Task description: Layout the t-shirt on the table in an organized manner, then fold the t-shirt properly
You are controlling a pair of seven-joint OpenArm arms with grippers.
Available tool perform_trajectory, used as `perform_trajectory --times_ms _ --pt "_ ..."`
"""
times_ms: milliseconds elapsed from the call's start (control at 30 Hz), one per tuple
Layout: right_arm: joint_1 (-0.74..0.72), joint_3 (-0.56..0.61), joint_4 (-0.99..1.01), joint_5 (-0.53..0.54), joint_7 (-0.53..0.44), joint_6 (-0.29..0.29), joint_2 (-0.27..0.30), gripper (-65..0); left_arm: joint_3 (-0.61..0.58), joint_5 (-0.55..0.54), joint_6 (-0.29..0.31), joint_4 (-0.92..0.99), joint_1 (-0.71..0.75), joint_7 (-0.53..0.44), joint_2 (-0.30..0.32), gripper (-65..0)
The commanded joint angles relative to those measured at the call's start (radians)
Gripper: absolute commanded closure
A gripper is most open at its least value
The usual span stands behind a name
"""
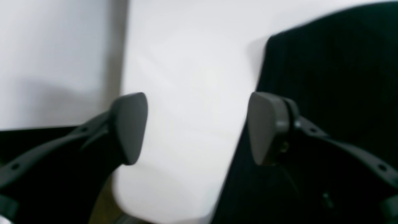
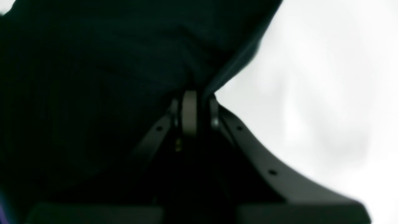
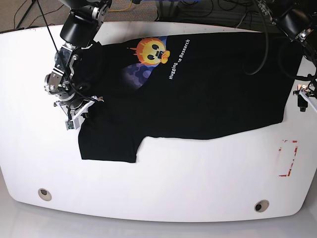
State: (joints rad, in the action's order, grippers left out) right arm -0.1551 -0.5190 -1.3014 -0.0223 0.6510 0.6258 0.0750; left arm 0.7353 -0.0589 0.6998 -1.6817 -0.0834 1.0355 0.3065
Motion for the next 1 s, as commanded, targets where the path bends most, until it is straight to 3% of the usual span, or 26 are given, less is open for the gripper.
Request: perform_trajectory --times_ms 0,367,667,967 --pt "-0.018 0.003 -0.014 -0.014 0.011 -0.001 0.004 -1.9 -0.009 0.024 -0.002 0.073 -0.063 -0.059 0.027 -49.7" --pt "-0.011 0.047 -0.014 -0.008 0.011 -0.001 0.007 -1.9 -0.069 0.054 -0.010 0.473 -0.207 -0.229 0.030 -50.4" --pt "-0.010 0.047 -0.014 -0.008 0.011 -0.001 0.004 -1.9 -0.066 -0.025 -0.002 0.587 -0.221 -0.235 0.035 -50.4" --pt "-0.010 0.047 -0.014 -0.008 0.010 -0.001 0.004 -1.9 -0.073 -0.032 -0.002 0.676 -0.252 -0.243 0.029 -50.4"
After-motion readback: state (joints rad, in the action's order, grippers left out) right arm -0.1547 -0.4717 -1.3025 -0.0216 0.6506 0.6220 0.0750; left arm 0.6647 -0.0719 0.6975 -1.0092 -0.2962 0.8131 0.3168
